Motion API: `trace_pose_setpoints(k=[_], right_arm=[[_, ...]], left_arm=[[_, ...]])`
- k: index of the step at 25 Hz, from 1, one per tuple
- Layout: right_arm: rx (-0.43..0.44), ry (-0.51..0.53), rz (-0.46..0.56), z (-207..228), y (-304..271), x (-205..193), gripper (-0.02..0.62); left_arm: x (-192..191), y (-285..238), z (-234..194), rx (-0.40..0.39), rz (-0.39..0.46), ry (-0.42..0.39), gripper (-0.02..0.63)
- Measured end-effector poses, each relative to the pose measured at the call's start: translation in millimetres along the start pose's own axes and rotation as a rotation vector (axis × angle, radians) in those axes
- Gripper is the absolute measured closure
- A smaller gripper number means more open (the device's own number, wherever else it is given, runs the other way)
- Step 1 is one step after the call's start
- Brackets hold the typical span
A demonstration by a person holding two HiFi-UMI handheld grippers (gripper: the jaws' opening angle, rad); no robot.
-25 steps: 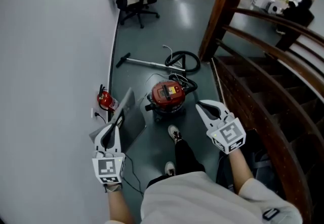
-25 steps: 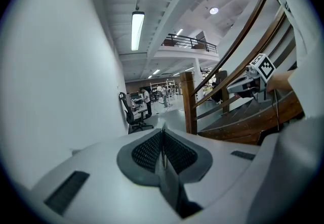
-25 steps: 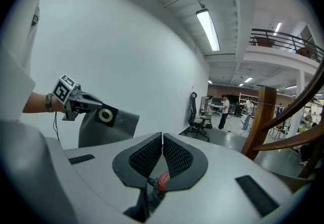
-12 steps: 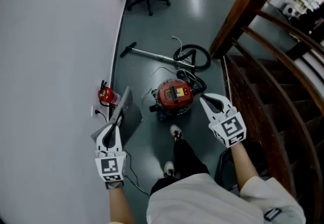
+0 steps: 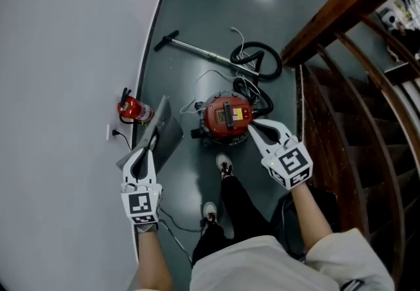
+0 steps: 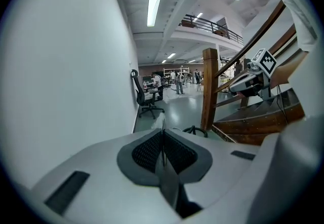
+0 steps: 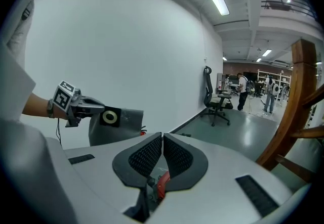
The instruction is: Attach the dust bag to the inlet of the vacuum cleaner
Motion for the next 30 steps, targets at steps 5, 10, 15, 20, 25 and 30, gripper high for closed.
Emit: trace_pose_setpoints(k=[5,10,15,20,25,30], right_arm=[[0.028,-0.029,-0.017,17,-32,-29,0.566],[0.033,-0.094,-0.075,32,-60,-78,0.565],[0.034,-0.17,-0.127,50,-84,-125,0.565],[0.049,-0.22,-0.174,67,-110,-160,0.565],[0.038,-0.239,-0.2,80,-129,-189,0.565],[0.001,-0.305,-0.232,100,-145,-229,0.565]], left_arm=[[-23,-34,8,0.034,-0.018,0.044,0.588],[-68,-59,21,0.017,-0.067,0.078,0.588],[-102,-76,37,0.007,-0.091,0.115,0.589],[-128,-94,47,0.019,-0.105,0.149,0.591],[-159,-109,53,0.026,-0.1,0.171,0.591],[-188,-119,62,0.037,-0.13,0.198,0.592]])
Point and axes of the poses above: the fingertips, and each gripper's own axes: y backward along the fingers, z to its right, x out of its top, the point moved 5 cm from there along y, backward along the fingers, and after that the axes turned 7 degrees about -y, right-handed, at the moved point
